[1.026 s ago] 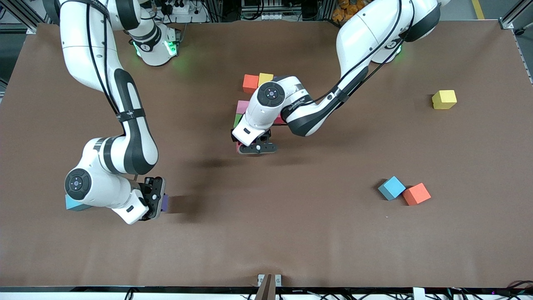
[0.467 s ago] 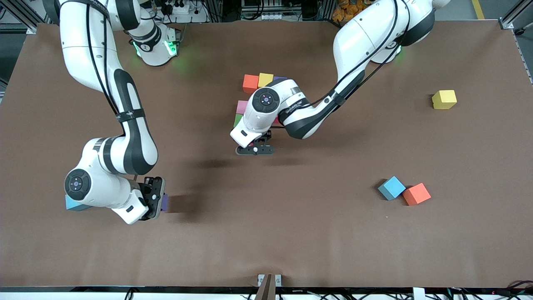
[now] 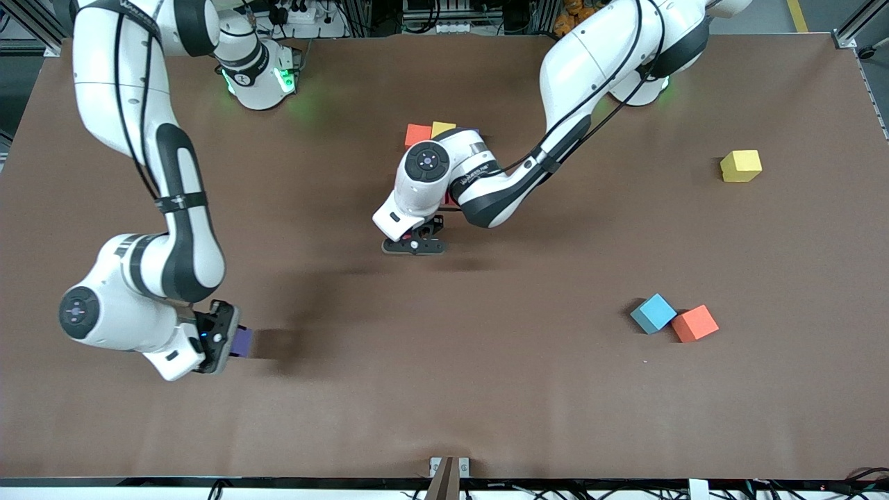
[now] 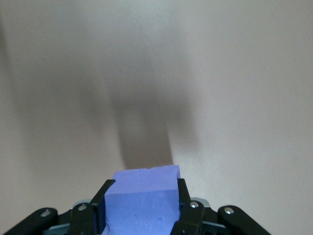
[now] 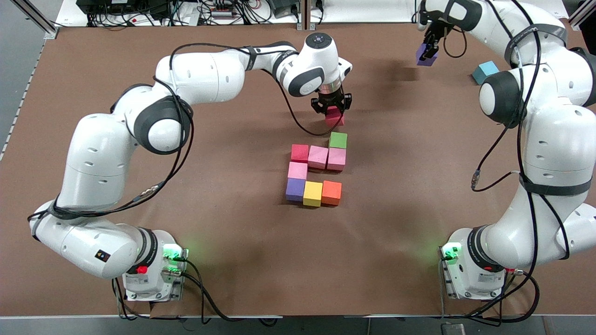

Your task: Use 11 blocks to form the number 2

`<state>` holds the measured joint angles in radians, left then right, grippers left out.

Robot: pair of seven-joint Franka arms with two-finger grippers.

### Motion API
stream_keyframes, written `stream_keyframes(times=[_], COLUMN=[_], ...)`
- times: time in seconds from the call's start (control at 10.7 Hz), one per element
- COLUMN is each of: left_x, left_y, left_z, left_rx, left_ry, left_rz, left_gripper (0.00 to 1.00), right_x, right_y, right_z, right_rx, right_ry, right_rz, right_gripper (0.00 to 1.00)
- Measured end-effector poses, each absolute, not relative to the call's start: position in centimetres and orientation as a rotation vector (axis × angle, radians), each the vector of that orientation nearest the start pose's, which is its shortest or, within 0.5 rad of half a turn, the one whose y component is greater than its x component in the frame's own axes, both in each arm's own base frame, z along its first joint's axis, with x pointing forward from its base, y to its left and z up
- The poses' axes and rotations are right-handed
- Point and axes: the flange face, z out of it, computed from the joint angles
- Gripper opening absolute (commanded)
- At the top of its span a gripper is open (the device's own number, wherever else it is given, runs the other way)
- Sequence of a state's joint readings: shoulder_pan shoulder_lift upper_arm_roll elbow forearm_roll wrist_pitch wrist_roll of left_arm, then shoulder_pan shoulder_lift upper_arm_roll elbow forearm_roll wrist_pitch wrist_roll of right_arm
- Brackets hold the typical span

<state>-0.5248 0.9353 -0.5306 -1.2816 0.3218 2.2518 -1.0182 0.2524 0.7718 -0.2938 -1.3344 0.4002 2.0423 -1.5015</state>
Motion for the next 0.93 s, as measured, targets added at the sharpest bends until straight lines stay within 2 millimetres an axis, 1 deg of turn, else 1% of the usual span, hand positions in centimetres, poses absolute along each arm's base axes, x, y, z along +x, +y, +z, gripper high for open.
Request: stream_keyframes(times=[0.19,0.47,0.75,0.93], left_x=[47.7,47.1,46.3,46.4], left_y=[-59.4,-59.9,-60.7,-60.7], left_z=[24.3,23.4,22.7,22.5], left_rx=[-3.346,-3.332,-3.323,-3.321], left_ry=[0.058,0.084,0.108,0.106], left_rz=[0.06,0.058,0.051,0.054], left_gripper=[0.0,0.0,0.0,0.0], right_x=[73.9,74.0,74.0,74.0], right_y=[2.1,-1.1,-1.9,-3.4], right_z=[28.7,28.9,28.9,28.9], right_rx=[-2.388,-2.432,-2.443,-2.46], right_ry=[-1.852,-1.804,-1.791,-1.765], right_rz=[-0.144,-0.153,-0.154,-0.158], right_gripper=[0.08,0.08,0.08,0.08])
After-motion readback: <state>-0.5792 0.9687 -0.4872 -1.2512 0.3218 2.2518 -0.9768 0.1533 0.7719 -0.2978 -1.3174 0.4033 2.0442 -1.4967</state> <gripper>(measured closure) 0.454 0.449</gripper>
